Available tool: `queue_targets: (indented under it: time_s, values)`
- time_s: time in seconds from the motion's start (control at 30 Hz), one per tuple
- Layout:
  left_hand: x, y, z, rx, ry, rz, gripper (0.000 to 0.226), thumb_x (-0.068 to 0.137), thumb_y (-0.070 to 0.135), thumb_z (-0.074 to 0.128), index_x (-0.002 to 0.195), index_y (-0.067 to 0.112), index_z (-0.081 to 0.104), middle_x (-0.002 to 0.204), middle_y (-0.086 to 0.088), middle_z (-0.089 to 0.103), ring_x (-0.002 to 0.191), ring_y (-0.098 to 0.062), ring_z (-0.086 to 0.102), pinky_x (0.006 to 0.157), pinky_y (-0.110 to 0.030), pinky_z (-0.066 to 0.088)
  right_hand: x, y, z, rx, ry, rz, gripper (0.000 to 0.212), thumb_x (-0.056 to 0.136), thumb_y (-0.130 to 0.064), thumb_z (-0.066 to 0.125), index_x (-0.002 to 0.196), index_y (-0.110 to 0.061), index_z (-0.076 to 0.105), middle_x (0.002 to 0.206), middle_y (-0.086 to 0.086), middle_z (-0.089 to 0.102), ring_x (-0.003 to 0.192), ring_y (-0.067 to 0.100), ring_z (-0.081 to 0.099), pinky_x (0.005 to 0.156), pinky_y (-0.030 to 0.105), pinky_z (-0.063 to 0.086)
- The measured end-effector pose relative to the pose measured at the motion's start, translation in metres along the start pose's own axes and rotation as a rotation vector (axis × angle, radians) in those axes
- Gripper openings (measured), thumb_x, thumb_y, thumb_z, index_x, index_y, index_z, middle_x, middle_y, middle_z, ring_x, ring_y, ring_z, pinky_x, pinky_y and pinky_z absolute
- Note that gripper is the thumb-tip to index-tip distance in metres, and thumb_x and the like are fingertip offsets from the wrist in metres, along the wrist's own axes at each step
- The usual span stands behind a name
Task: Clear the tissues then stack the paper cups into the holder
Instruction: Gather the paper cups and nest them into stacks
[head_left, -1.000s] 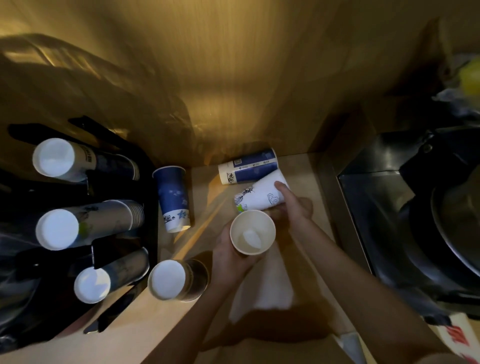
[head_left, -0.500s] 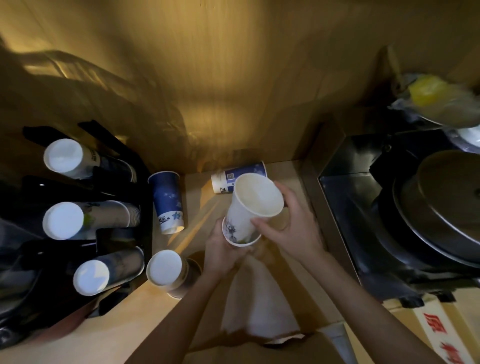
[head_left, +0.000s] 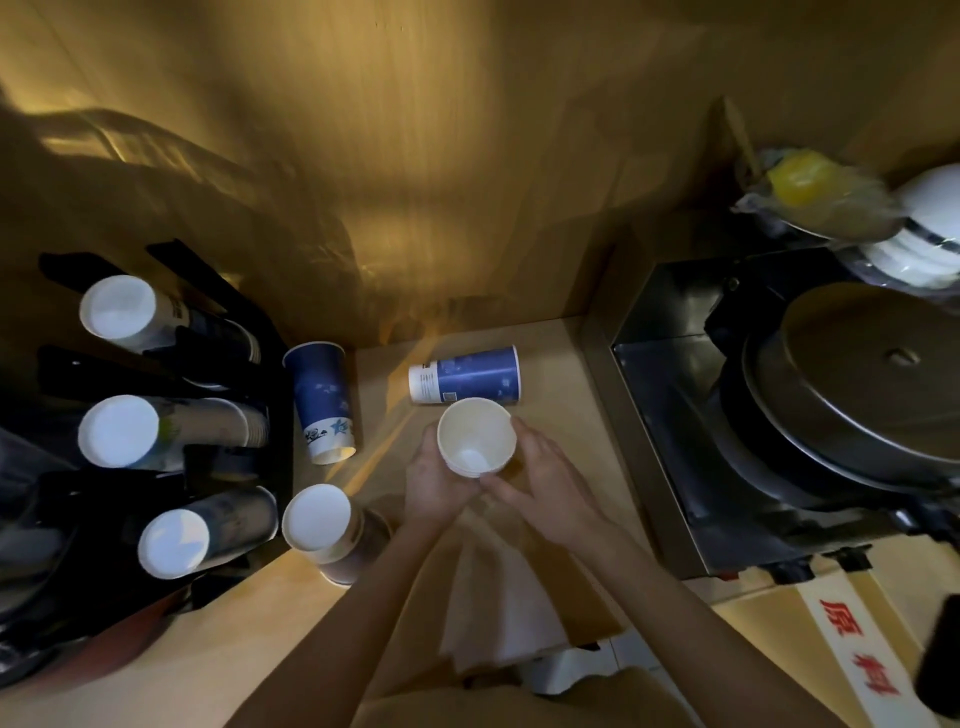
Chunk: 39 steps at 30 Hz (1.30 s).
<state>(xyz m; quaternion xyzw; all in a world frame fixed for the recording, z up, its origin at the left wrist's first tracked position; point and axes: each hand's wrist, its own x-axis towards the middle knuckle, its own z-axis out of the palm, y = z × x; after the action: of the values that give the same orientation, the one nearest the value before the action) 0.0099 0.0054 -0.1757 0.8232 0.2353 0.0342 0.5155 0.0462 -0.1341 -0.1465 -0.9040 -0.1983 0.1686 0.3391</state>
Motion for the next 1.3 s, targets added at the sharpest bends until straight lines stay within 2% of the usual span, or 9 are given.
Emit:
queue_targets:
  time_s: [0.17,0.4,0.53,0.7,0.83,1.03,1.17,1.23,1.3]
  values:
    - [0.0,0.025,0.025,-0.078,-0.117,0.069,0.086,0.056,0.023,0.086,0.128,0.017,0.039,0.113,0.008,0.051,0.102,-0.009,0.049,0.077,-0.015,0.039,-0.005,0.012,-0.025,0.35,0.161,0.157,0.041,0.092,-0.023,0.049,0.132,-0.017,0.044,0.131,0.006,0.056,0.118,0.021,0.053,0.102,0.033,0.042]
    - [0.006,0.058,0.073,-0.01,-0.262,0.174,0.089,0.048,0.027,0.087,0.124,0.024,0.041,0.125,0.001,0.055,0.112,-0.017,0.053,0.094,-0.038,0.049,-0.023,0.049,-0.061,0.266,0.332,0.218,0.035,0.093,-0.008,0.043,0.127,-0.012,0.049,0.129,0.009,0.058,0.113,0.013,0.051,0.095,0.022,0.036]
    - [0.006,0.062,0.09,0.033,-0.287,0.2,0.095,0.05,0.026,0.087,0.131,0.023,0.036,0.132,-0.001,0.051,0.119,-0.02,0.049,0.097,-0.042,0.047,-0.029,0.062,-0.069,0.199,0.327,0.246,0.037,0.093,-0.008,0.042,0.13,-0.011,0.047,0.133,0.009,0.055,0.123,0.021,0.05,0.098,0.022,0.034]
    - [0.006,0.063,0.096,0.028,-0.292,0.15,0.094,0.056,0.022,0.085,0.134,0.022,0.033,0.133,0.0,0.05,0.116,-0.013,0.046,0.091,-0.026,0.041,-0.028,0.065,-0.076,0.204,0.29,0.288,0.038,0.093,-0.009,0.044,0.13,-0.011,0.045,0.132,0.012,0.057,0.122,0.028,0.052,0.1,0.03,0.037]
    - [0.006,0.066,0.089,0.099,-0.317,0.126,0.103,0.057,0.03,0.084,0.141,0.018,0.025,0.141,-0.004,0.043,0.127,-0.024,0.042,0.103,-0.039,0.041,-0.018,0.059,-0.084,0.117,0.258,0.298,0.037,0.091,-0.014,0.047,0.128,-0.009,0.046,0.128,0.014,0.056,0.118,0.03,0.052,0.099,0.039,0.042]
    - [0.014,0.087,0.047,0.174,-0.413,0.079,0.059,0.075,0.021,0.071,0.126,0.008,0.045,0.116,-0.011,0.064,0.108,-0.026,0.06,0.086,-0.028,0.046,-0.002,0.023,-0.091,-0.17,0.334,0.06,0.031,0.091,-0.017,0.047,0.119,-0.007,0.052,0.119,0.012,0.054,0.111,0.024,0.05,0.092,0.038,0.046]
    - [0.028,0.096,-0.001,0.291,-0.354,0.024,0.035,0.083,0.024,0.062,0.114,0.009,0.057,0.109,-0.009,0.067,0.103,-0.023,0.061,0.088,-0.03,0.046,0.01,-0.018,-0.075,0.119,0.281,0.034,0.013,0.09,-0.015,0.051,0.091,-0.008,0.061,0.078,0.002,0.063,0.07,0.012,0.059,0.066,0.026,0.047]
    - [0.035,0.095,-0.026,0.312,-0.299,0.0,0.028,0.083,0.024,0.061,0.107,0.009,0.063,0.105,-0.009,0.068,0.099,-0.021,0.061,0.084,-0.028,0.044,0.014,-0.032,-0.053,0.541,0.119,0.213,0.016,0.091,-0.013,0.049,0.082,-0.004,0.059,0.051,-0.002,0.06,0.045,0.006,0.055,0.048,0.024,0.046]
    - [0.041,0.091,-0.052,0.3,-0.248,-0.053,0.025,0.084,0.024,0.061,0.102,0.007,0.065,0.101,-0.009,0.067,0.092,-0.02,0.059,0.078,-0.028,0.044,0.014,-0.041,-0.023,0.935,-0.172,0.515,0.023,0.093,-0.02,0.048,0.081,-0.002,0.057,0.05,0.002,0.062,0.038,0.007,0.057,0.042,0.021,0.049]
